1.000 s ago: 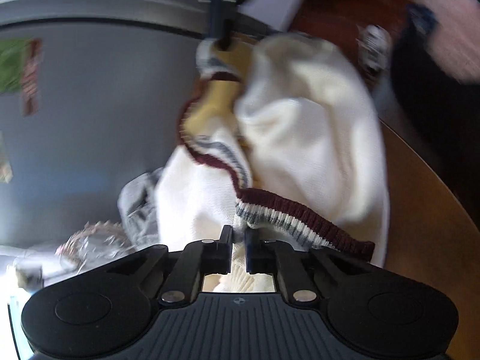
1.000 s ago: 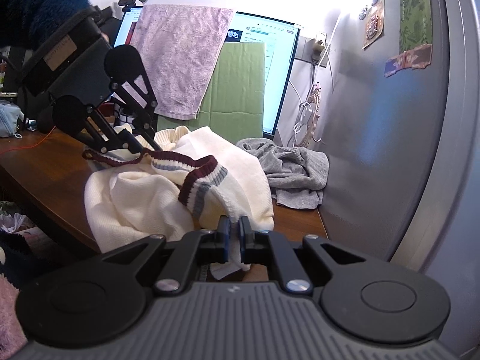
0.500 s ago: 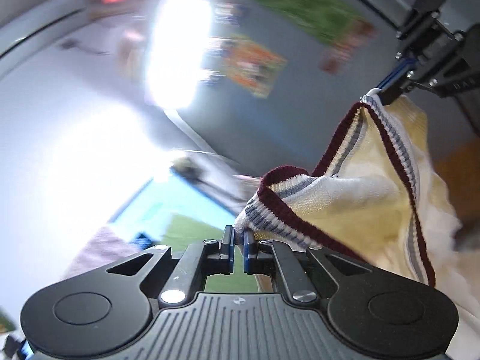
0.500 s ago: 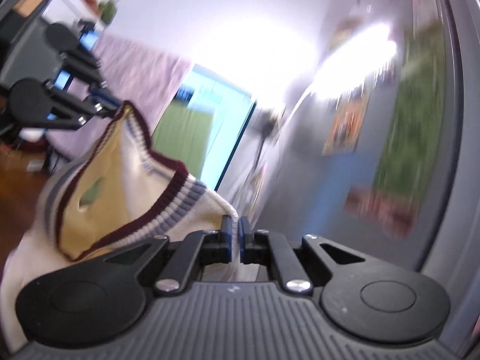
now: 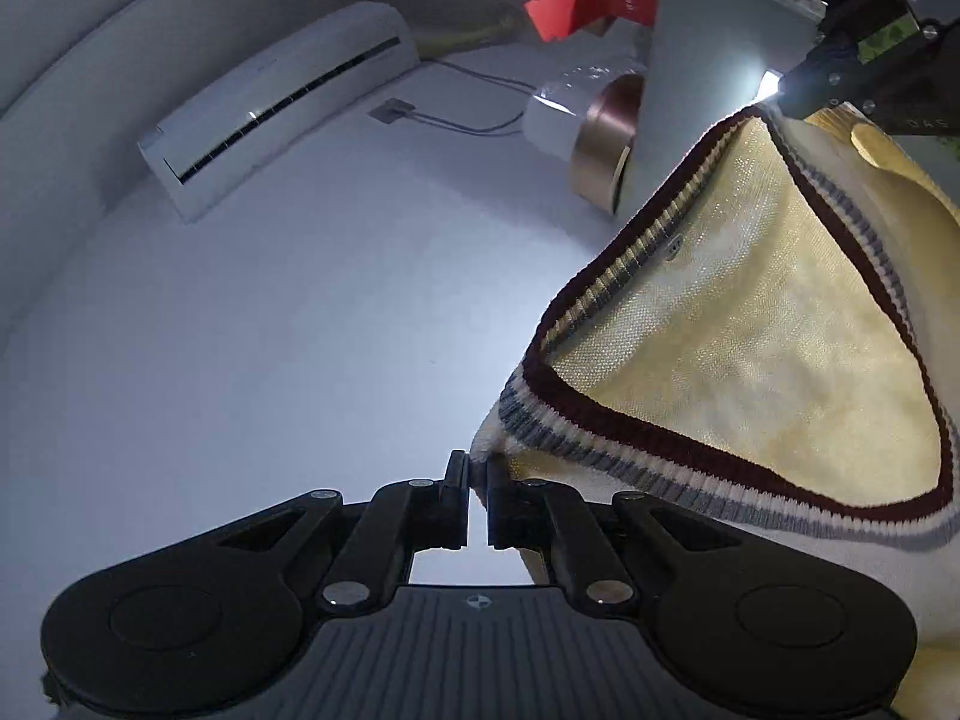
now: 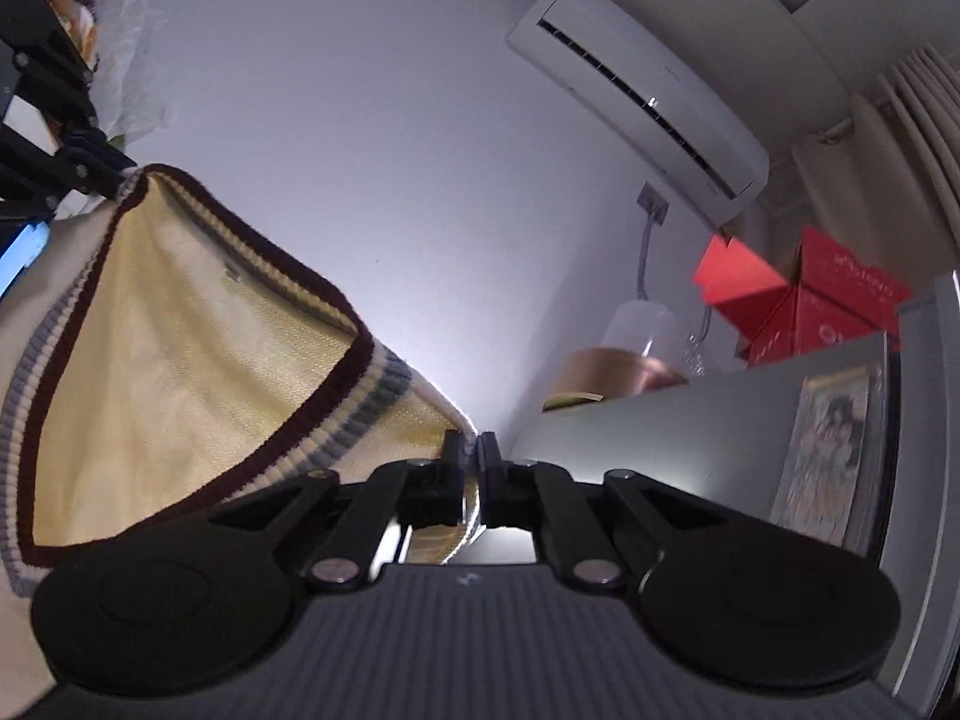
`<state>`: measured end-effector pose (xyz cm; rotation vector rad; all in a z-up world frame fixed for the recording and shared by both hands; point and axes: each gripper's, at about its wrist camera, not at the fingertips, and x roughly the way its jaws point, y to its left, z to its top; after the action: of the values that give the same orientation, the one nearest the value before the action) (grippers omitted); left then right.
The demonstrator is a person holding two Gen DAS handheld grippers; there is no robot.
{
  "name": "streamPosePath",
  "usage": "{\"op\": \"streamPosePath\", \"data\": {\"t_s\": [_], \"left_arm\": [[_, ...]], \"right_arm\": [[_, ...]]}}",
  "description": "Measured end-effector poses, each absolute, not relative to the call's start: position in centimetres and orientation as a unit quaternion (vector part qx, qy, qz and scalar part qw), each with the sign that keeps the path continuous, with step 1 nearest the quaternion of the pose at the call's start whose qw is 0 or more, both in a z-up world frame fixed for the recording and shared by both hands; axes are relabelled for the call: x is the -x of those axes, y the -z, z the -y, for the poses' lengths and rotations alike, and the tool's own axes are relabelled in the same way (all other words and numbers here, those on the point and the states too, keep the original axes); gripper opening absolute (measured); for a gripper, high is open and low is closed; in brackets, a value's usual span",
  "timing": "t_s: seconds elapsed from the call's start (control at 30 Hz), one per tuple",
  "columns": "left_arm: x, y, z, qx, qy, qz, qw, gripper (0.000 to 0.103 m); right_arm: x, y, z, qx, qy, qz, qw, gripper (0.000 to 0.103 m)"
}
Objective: Fold clothes
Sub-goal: 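Lift the sweater high with both tools holding the striped hem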
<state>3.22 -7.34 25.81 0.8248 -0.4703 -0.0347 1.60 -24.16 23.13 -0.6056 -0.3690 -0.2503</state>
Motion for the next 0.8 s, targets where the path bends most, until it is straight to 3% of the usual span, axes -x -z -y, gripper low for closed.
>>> {"op": "streamPosePath", "data": {"t_s": [0.27, 0.47, 0.63, 0.8], "left_arm": [[4.0, -33.6, 5.1, -0.411, -0.033, 0.263, 0.873, 0.005], [5.9, -36.0, 3.0, -0.409, -0.048, 0.24, 0.879, 0.006], [1.7, -34.0, 1.4, -0.402, -0.033, 0.178, 0.898, 0.005], [-6.9, -27.8, 0.9, -0.403, -0.012, 0.095, 0.91, 0.006]], "right_arm": [[4.2, -31.3, 22.7, 0.282, 0.134, 0.242, 0.919, 0.004], [7.9, -34.2, 21.7, 0.27, 0.116, 0.27, 0.917, 0.004], [5.5, -34.0, 20.4, 0.275, 0.092, 0.242, 0.926, 0.004], [-1.7, -29.5, 19.1, 0.283, 0.062, 0.179, 0.94, 0.004]]}}
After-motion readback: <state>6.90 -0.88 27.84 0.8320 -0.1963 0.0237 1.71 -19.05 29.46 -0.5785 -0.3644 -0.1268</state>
